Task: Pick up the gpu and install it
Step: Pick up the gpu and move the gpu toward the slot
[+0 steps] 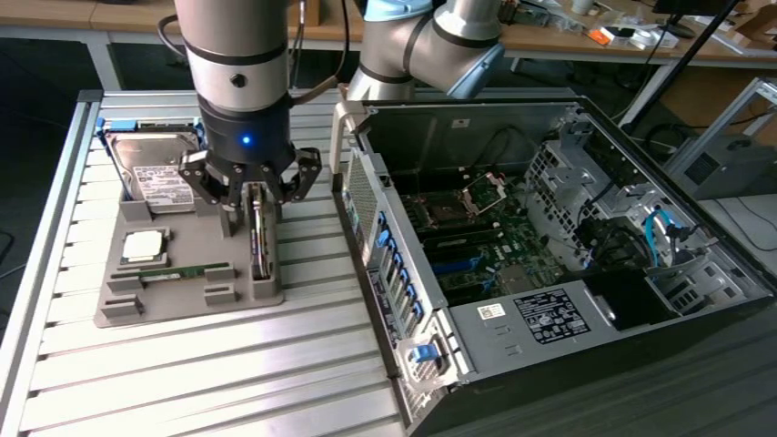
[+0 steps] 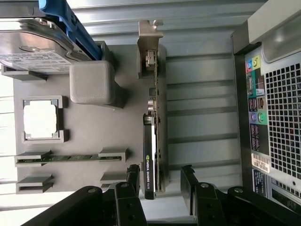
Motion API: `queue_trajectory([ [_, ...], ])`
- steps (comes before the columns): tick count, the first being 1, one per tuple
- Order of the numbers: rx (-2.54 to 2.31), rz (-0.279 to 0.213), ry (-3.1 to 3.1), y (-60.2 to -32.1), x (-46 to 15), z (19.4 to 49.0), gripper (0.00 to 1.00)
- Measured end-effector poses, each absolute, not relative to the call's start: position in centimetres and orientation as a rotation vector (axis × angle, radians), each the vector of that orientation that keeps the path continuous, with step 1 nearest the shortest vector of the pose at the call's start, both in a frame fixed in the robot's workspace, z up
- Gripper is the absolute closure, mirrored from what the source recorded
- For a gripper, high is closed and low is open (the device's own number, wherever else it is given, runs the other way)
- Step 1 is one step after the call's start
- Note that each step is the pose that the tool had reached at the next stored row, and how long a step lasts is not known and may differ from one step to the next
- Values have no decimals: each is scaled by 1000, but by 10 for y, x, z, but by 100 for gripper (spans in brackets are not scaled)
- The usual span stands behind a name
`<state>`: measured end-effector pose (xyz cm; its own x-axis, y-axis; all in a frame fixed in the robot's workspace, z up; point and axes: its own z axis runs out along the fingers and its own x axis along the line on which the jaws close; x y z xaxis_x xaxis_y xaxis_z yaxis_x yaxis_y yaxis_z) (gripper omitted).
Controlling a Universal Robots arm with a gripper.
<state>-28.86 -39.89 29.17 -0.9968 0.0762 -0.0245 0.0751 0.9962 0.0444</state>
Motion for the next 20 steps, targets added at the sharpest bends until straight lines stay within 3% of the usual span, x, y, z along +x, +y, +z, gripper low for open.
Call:
queue_trajectory([
  [20, 118, 68, 3113, -399, -289, 284, 52],
])
